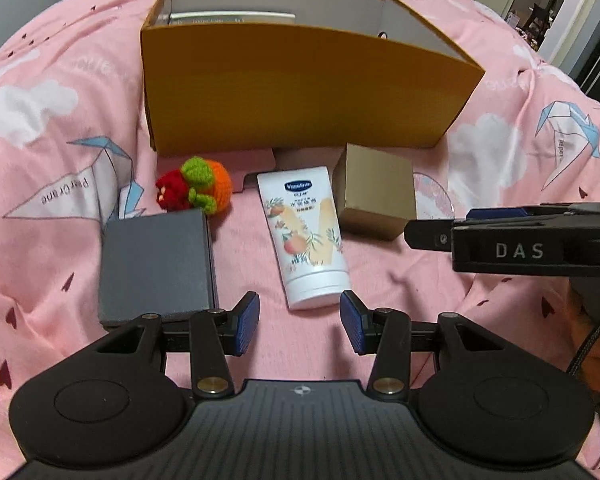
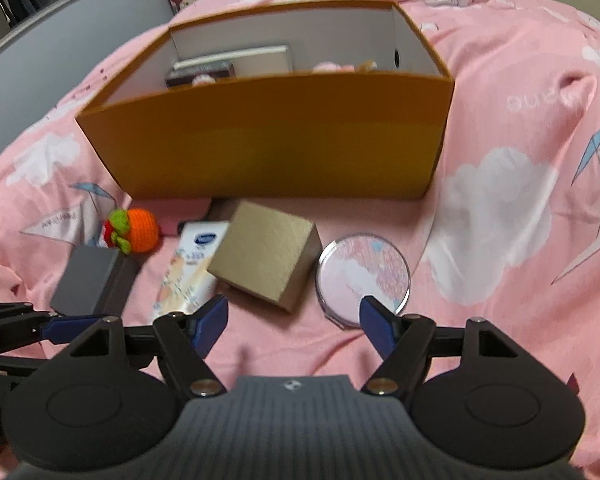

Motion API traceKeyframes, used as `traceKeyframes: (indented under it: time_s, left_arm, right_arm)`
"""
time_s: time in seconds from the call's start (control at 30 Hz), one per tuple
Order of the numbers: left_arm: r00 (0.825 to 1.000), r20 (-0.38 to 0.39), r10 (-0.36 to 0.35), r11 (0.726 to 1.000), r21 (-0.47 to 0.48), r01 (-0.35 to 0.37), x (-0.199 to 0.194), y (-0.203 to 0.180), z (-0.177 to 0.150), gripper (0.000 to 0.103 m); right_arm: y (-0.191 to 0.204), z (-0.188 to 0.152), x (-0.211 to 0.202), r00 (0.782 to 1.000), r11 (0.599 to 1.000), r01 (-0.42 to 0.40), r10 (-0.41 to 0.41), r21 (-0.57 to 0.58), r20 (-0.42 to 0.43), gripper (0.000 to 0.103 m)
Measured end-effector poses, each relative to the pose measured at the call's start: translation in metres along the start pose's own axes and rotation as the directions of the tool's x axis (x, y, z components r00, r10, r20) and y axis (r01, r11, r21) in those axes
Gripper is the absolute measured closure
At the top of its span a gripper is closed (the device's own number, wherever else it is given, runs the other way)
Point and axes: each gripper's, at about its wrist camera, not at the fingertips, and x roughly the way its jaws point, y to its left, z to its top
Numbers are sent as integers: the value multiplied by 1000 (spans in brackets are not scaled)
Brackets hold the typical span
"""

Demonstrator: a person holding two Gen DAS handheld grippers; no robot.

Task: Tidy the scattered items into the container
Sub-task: 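Move the left tool to the Vaseline tube while the right tool approaches the tan cube box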

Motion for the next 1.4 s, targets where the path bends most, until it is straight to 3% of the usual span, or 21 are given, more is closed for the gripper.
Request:
traceKeyframes:
  time_s: [0.37,0.57,0.87,1.23,1.4]
  left_arm:
    - [995,36,-89,987,-134,93,4,25,8,51]
    - [995,6,-97,983,-153,97,17,23,19,51]
    - [990,-65,-125,974,-199,110,47,21,32,50]
    - [991,-75,-113,969,-230,93,54,19,36,54]
    - [997,-68,31,986,-162,-41,44,13,36,55]
  right_arm:
    - [-10,-3,12,1000,999,-11,12,30,-27,29]
    - [-16,0,15,1000,998,-21,22,55,-20,38]
    - [-22,4,16,999,997,-42,43,66,-3,38]
    - [-21,19,17,993,991,-115,115,74,15,38]
    - [-14,28,26,988,985,-152,153,78,-10,38]
